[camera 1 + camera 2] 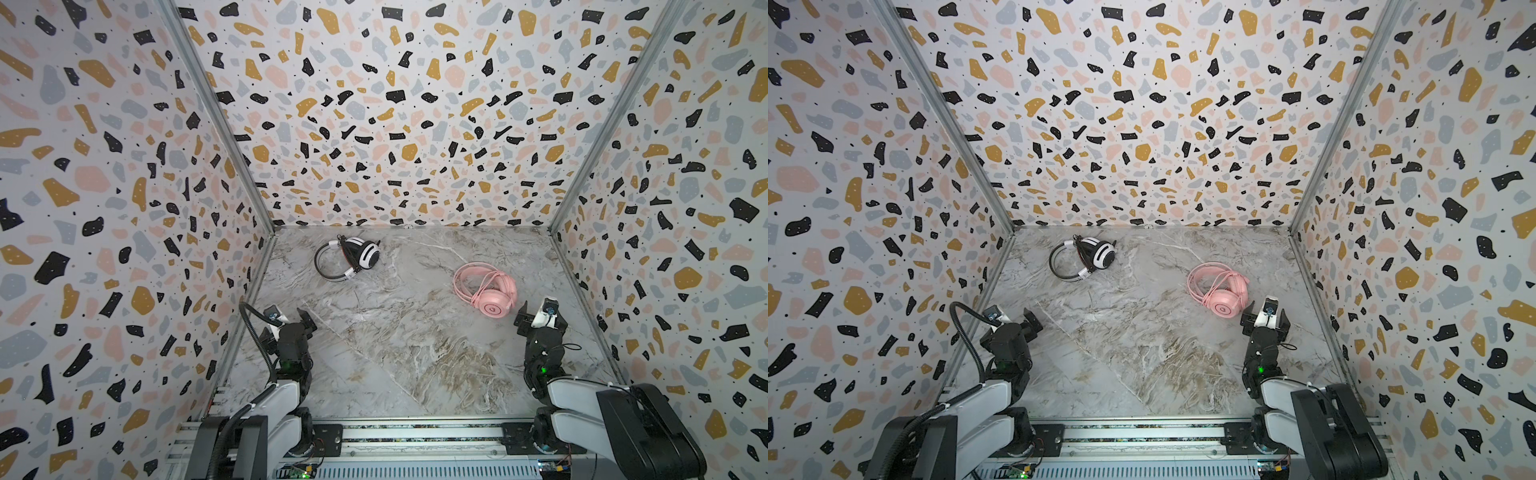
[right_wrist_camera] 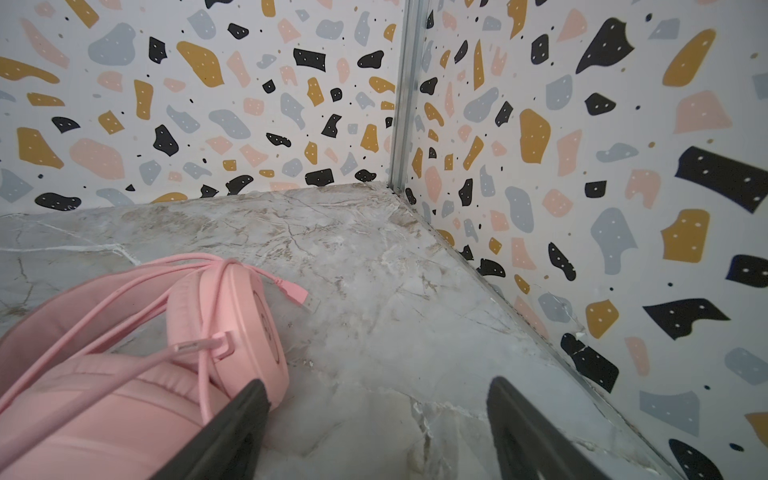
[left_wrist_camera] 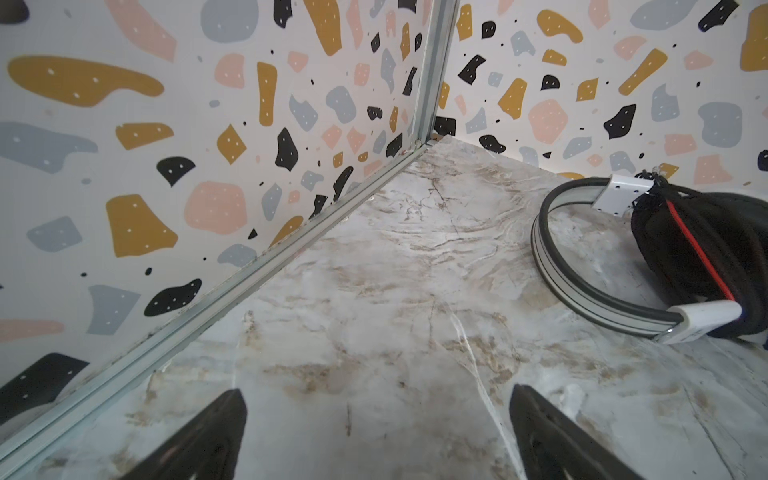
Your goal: Wrap the headphones
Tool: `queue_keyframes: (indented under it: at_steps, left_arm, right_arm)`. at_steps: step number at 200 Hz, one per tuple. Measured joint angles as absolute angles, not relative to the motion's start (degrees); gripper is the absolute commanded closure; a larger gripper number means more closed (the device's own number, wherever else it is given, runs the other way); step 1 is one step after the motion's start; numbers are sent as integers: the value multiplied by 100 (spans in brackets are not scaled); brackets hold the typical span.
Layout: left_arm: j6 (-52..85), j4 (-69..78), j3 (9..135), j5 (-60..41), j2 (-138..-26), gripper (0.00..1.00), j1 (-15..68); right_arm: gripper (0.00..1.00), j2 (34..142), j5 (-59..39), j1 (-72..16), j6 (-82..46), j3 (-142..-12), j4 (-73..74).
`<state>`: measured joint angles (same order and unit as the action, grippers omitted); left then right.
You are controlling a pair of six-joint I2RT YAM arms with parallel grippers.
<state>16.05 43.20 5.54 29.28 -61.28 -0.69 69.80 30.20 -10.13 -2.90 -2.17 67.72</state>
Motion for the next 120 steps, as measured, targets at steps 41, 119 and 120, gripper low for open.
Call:
queue_keyframes:
  at_steps: [41, 119, 120]
  left_arm:
    - [1256, 5336, 567, 2786, -6711, 0, -69]
    - [864, 5878, 1074, 2073, -7631, 0, -69]
    - [856, 5878, 1079, 2064, -7634, 0, -69]
  right_arm:
    - [14, 7940, 2628, -947, -222, -130, 8145]
    - [1, 8390, 1800, -937, 10, -84, 8965]
    - [1, 8416, 1787, -937, 19, -84, 8986]
